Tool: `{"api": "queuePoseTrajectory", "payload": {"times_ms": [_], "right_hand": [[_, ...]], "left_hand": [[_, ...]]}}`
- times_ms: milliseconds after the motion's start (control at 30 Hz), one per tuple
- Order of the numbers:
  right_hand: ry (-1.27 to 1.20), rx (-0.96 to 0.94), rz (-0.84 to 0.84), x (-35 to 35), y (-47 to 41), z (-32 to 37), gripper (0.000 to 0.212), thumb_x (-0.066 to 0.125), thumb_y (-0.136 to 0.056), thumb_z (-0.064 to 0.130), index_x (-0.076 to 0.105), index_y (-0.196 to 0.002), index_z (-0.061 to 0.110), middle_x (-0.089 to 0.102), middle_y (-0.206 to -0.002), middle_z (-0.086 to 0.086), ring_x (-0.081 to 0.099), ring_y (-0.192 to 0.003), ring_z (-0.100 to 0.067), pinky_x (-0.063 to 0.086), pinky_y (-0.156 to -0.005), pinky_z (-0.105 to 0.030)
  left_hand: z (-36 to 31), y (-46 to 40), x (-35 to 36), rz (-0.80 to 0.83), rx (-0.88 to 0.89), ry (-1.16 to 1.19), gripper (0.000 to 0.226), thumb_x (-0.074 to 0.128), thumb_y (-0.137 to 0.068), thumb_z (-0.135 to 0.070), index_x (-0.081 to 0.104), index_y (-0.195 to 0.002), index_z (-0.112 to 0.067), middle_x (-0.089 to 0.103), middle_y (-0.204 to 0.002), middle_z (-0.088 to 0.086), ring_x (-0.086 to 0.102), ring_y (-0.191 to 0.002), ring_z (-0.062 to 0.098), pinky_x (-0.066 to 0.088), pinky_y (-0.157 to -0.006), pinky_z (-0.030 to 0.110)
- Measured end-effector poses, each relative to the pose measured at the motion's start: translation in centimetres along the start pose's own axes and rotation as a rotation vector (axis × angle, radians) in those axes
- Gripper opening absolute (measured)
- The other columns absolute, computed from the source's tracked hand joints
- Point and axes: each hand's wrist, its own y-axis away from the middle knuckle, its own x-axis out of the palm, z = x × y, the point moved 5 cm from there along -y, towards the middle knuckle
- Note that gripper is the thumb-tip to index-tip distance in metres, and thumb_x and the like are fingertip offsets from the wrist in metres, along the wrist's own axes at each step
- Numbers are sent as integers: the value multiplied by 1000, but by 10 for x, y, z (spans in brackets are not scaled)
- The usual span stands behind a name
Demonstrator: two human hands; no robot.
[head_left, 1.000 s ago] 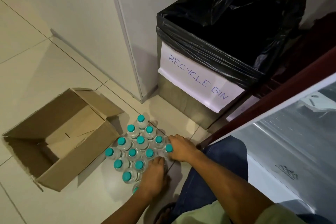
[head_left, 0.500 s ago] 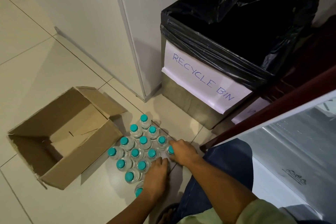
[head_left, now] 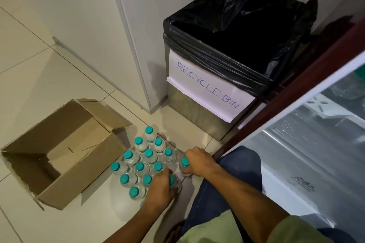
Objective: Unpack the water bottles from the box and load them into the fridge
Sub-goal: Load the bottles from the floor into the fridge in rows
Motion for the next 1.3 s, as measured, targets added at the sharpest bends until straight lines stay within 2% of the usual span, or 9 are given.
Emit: {"api": "queuePoseTrajectory", "payload": {"times_ms": [100, 300, 433, 633, 767, 900, 1033, 1167, 1300], "right_hand": [[-83, -6, -63, -16, 17, -2, 41, 76, -81, 41, 65, -105, 10, 64, -105, -13, 64, -91, -29, 45, -64, -29], [-156, -77, -246, -55, 64, 2, 33, 74, -81, 45, 66, -90, 15, 67, -88, -5, 64, -78, -22, 53, -63, -34], [-162, -141, -389, -89, 104, 5, 26, 72, -81, 46, 65, -88, 22, 68, -83, 2, 62, -74, -18, 47, -59, -29], [-236, -177, -535, -138, 175, 6, 33, 72, -77, 55, 70, -92, 25, 69, -79, 8, 63, -70, -7, 46, -55, -20], [-333, -192, -631, -166, 226, -1, 50, 64, -70, 64, 72, -100, 25, 71, -82, 9, 66, -75, -4, 58, -66, -28], [-394, -196, -758, -190, 278, -12, 45, 65, -68, 62, 72, -100, 31, 72, -82, 13, 67, -78, -4, 59, -68, -31], [-424, -229, -905, -212, 331, -21, 28, 72, -74, 50, 72, -96, 33, 72, -82, 18, 69, -78, -1, 56, -66, -24], [-451, -230, -1076, -226, 376, -29, 25, 72, -75, 45, 69, -98, 36, 69, -78, 20, 68, -69, -3, 50, -57, -16], [-442, -227, -1221, -235, 405, -35, 37, 73, -75, 45, 62, -110, 45, 69, -81, 21, 67, -64, -2, 56, -60, -26]], "left_hand": [[-6, 6, -20, -43, -31, 87, 52, 77, -83, -22, 54, -129, -21, 63, -122, -1, 59, -102, 10, 48, -73, 9], [-29, 15, -83, -167, -21, 181, 51, 79, -80, -31, 58, -125, -24, 66, -109, -6, 58, -82, 4, 46, -64, 9], [-45, 31, -126, -226, 81, 243, 52, 82, -76, -32, 60, -122, -26, 68, -110, -7, 64, -92, 7, 56, -80, 29], [-94, 68, -180, -320, 268, 313, 42, 84, -72, -35, 61, -107, -41, 66, -98, -25, 62, -90, -9, 47, -70, 11], [-132, 93, -204, -312, 349, 398, 44, 77, -65, -55, 61, -105, -48, 67, -92, -31, 65, -84, -10, 49, -59, 6], [-169, 110, -222, -284, 416, 465, 52, 77, -50, -61, 65, -100, -51, 65, -96, -38, 71, -78, 0, 56, -60, 19], [-212, 128, -237, -284, 521, 481, 50, 80, -47, -59, 66, -96, -60, 68, -94, -35, 72, -77, 0, 55, -55, 19], [-254, 150, -254, -324, 679, 488, 52, 82, -50, -53, 66, -100, -59, 70, -98, -30, 71, -85, 0, 57, -69, 17], [-297, 170, -265, -353, 846, 479, 44, 83, -54, -46, 71, -97, -51, 71, -96, -26, 71, -86, 3, 55, -69, 12]]}}
